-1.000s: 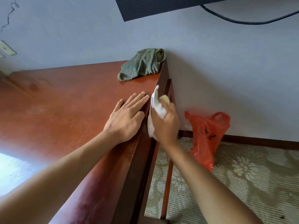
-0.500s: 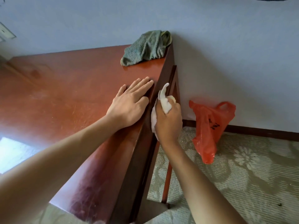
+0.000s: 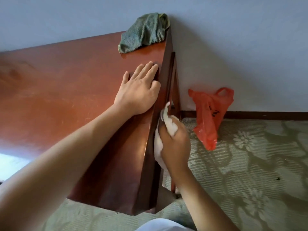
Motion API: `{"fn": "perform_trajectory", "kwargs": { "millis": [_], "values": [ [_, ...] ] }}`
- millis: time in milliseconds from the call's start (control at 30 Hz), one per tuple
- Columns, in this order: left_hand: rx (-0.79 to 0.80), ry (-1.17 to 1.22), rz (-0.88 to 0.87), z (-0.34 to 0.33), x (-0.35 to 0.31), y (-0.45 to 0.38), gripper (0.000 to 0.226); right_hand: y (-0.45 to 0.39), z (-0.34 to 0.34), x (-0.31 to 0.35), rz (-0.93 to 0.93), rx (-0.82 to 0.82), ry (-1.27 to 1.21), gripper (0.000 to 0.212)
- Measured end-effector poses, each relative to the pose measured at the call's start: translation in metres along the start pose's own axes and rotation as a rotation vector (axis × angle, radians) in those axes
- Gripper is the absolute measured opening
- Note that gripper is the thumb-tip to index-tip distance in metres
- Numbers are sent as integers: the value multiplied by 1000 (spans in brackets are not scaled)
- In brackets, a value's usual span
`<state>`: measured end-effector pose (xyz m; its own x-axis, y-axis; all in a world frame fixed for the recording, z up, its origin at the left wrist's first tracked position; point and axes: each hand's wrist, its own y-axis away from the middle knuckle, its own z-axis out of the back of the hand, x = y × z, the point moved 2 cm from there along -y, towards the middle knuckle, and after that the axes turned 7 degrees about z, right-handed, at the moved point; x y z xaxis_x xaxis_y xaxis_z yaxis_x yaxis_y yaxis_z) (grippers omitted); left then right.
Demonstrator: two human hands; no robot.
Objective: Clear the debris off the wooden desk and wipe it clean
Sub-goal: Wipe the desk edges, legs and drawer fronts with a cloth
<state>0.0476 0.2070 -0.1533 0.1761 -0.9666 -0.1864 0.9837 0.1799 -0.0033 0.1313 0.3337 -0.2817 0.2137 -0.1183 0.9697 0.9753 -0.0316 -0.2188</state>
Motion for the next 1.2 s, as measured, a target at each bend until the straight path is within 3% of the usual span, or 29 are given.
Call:
{"fn": "perform_trajectory", "kwargs": {
  "millis": [67, 167, 300, 333, 400, 500, 567, 667, 767, 900, 933, 1033, 1133, 1200],
  "values": [
    [4, -6, -12, -1, 0, 1, 62, 2, 4, 16, 47, -39, 10, 28],
    [1, -9, -17, -1, 1, 0, 63, 24, 12, 21, 192, 32, 1, 32],
    [7, -30, -38, -2, 1, 0, 73, -47, -4, -9, -48, -21, 92, 55],
    [16, -38, -47, -2, 2, 0, 77, -68, -10, -13, -82, 7, 106, 55],
    [27, -56, -63, -1, 2, -1, 85, -93, -14, -17, -133, 45, 79, 31],
    [29, -47, -62, 0, 5, -2, 89, -71, 1, -18, -148, -11, 21, 18],
    [33, -41, -60, -1, 5, -2, 88, -24, 14, -32, -214, 4, 46, 26],
    [15, -49, -56, -2, 5, -5, 87, 34, 10, -31, -178, 171, -7, 31],
    [15, -52, -50, -4, 4, -6, 87, -8, -4, -31, -165, 103, -101, 26],
    [15, -48, -38, -3, 4, -6, 85, -80, -15, -54, -235, 87, 90, 63],
    [16, -49, -38, -4, 4, -5, 85, -75, -14, -53, -201, 103, 100, 64],
    [23, -64, -37, -4, 4, -6, 84, 13, -4, -39, -80, 143, 98, 37],
    [15, -78, -46, -4, 4, -5, 83, 99, 11, -28, -175, 131, 49, 55],
    [20, -76, -53, -5, 2, -4, 83, 85, 7, -36, -184, 167, 81, 55]
  ]
}}
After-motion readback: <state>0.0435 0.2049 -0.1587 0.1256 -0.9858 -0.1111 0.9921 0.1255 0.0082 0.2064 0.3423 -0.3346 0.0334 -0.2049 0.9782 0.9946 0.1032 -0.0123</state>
